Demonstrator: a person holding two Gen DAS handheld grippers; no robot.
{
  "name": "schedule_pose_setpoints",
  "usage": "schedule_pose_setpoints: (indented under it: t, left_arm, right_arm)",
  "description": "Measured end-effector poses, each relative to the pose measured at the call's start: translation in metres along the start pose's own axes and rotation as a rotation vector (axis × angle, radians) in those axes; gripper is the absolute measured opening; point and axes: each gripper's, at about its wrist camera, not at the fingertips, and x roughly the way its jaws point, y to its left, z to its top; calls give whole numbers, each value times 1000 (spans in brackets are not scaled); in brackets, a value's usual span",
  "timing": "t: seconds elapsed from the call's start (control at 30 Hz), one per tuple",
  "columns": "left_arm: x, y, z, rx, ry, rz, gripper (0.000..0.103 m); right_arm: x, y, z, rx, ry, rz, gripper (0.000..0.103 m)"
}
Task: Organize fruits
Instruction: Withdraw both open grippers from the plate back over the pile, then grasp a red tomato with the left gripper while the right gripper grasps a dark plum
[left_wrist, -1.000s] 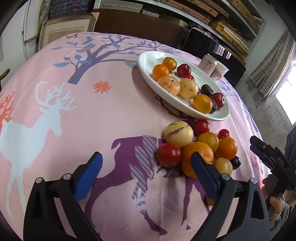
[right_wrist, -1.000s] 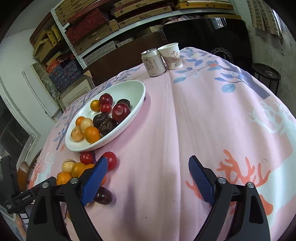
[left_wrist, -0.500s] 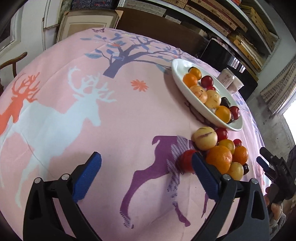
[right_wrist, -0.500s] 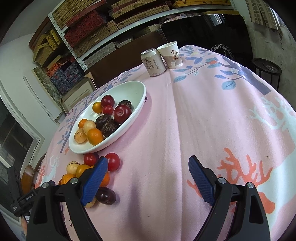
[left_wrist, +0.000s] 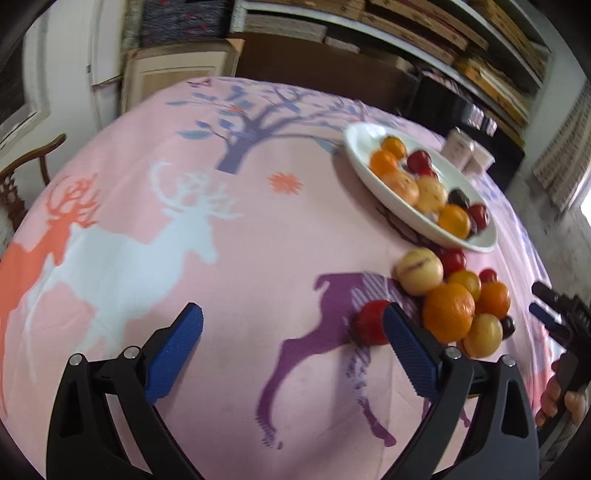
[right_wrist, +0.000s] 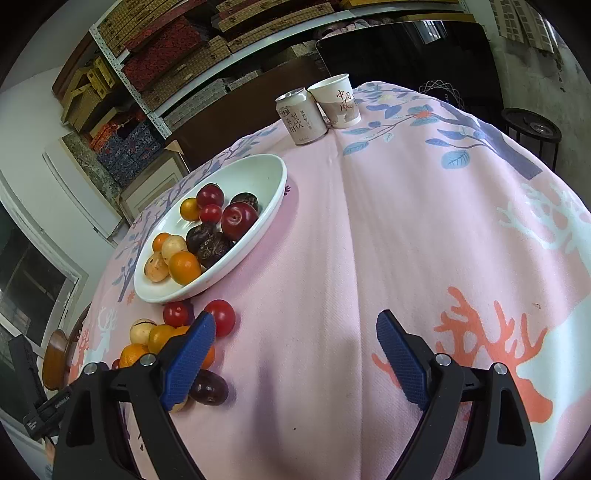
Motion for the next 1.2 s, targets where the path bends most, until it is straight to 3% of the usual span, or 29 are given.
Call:
schedule_pose_setpoints:
  t: [0.13,0.4,0.63,0.67,0.83,1.07,1.2]
  left_arm:
    - [-4,7,-2,-29,-4,-76,96]
    - [-4,-46,-13,247,-62,30,96]
    - [5,-58,-17,318,-44,11,95]
    - [6,-58,-17,316,-43,-1,93]
    - [17,-60,-16,305,16,-92,49]
    - [20,-72,-18,337,18,-115,47]
    - [25,-67,-15,299,43,-119,44]
  right_arm:
    - [-1,2,-1,-13,-2,1,90]
    - [0,4,-1,-25,-1,0,90]
    - [1,6,-2,-36,4,-4,90]
    - [1,7,-2,-38,6,-5,90]
    - [2,12,-3,-68,9,-7,90]
    - [4,15,-4,-89,12,-17,90]
    - [3,16,-5,-107,11,-7,90]
